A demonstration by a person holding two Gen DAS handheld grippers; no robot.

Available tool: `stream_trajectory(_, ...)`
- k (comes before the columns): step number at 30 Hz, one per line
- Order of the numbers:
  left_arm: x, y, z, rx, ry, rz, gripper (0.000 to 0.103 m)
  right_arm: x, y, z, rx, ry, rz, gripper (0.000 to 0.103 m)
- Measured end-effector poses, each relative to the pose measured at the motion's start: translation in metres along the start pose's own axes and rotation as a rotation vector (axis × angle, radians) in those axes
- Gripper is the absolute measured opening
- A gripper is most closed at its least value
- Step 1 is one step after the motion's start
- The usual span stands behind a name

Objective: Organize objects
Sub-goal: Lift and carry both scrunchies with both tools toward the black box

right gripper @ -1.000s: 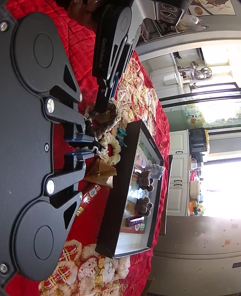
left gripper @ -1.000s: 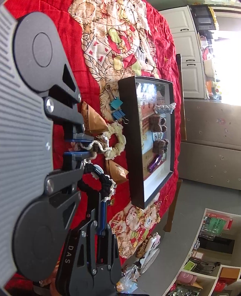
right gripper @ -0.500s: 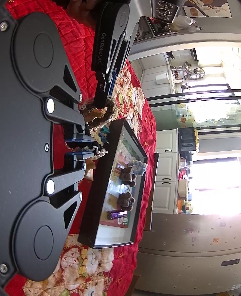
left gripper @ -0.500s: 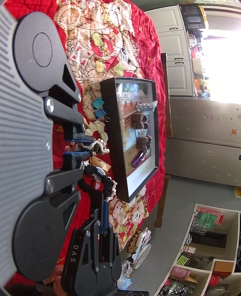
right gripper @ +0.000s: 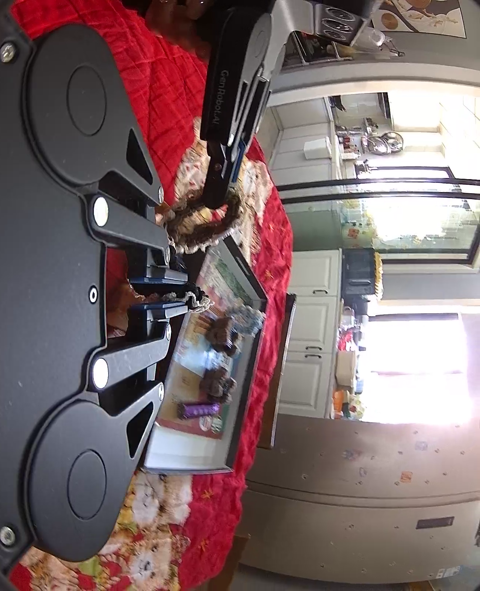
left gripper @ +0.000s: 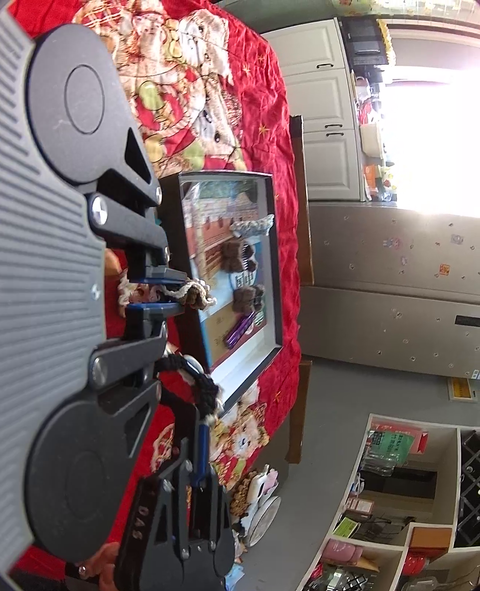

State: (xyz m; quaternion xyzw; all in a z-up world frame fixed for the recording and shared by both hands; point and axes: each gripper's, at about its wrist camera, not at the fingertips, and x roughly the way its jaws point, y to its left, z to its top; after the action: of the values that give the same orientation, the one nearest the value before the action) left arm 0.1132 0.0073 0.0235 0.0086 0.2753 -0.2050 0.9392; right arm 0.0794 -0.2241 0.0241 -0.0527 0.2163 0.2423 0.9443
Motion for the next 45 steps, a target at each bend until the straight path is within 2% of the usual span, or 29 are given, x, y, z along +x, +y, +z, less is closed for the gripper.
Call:
stream_trajectory(11,0.028,0.023,0.034,-0.008,-0.036,0.081,0.011,0.008,-0.035,0.038,0.005,-0.061,-0.107,0.009)
stream_trajectory(19,0.062,0.036,0.056,-0.003,-0.022,0.139,0.012,0.041,-0.067,0.055,0.048,-0.052,-0.176,0.009)
stream_trajectory(26,0.098,0.046,0.070,-0.002,-0.002,0.188,0.012,0.082,-0.108,0.067,0.153,-0.047,-0.207,0.009)
stream_trajectory(37,0.146,0.068,0.078,-0.022,0.040,0.216,0.012,0.148,-0.156,0.057,0.311,-0.012,-0.245,0.009)
stream_trajectory(45,0.170,0.079,0.078,-0.042,0.050,0.210,0.012,0.188,-0.169,0.051,0.345,0.022,-0.280,0.009)
